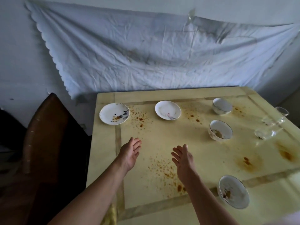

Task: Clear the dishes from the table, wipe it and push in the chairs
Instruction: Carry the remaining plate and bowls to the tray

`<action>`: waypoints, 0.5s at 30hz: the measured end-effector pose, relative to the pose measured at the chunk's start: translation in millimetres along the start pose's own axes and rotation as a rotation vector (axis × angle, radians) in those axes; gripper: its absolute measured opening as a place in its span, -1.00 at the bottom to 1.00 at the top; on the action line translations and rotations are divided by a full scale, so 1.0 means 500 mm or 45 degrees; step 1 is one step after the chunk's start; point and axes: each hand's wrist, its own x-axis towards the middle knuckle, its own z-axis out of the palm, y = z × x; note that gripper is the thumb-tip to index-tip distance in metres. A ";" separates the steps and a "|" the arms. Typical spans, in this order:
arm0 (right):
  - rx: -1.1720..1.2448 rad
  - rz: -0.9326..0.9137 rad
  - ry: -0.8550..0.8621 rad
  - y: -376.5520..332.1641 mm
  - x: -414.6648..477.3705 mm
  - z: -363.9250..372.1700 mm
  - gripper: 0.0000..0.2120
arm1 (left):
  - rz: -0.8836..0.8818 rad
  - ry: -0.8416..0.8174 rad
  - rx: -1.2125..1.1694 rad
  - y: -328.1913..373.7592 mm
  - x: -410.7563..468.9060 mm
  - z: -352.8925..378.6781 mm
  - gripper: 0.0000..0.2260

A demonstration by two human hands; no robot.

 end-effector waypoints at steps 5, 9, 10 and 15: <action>-0.024 0.068 -0.015 -0.016 0.101 0.070 -0.50 | -0.016 0.144 -0.150 0.056 0.078 -0.044 -0.58; -0.027 0.124 -0.036 -0.037 0.193 0.115 -0.52 | 0.005 0.301 -0.315 0.088 0.144 -0.080 -0.63; -0.032 0.139 -0.042 -0.042 0.224 0.126 -0.53 | 0.013 0.345 -0.354 0.099 0.164 -0.087 -0.65; 0.020 0.250 -0.029 -0.072 0.344 0.165 -0.62 | 0.010 0.528 -0.538 0.141 0.261 -0.116 -0.86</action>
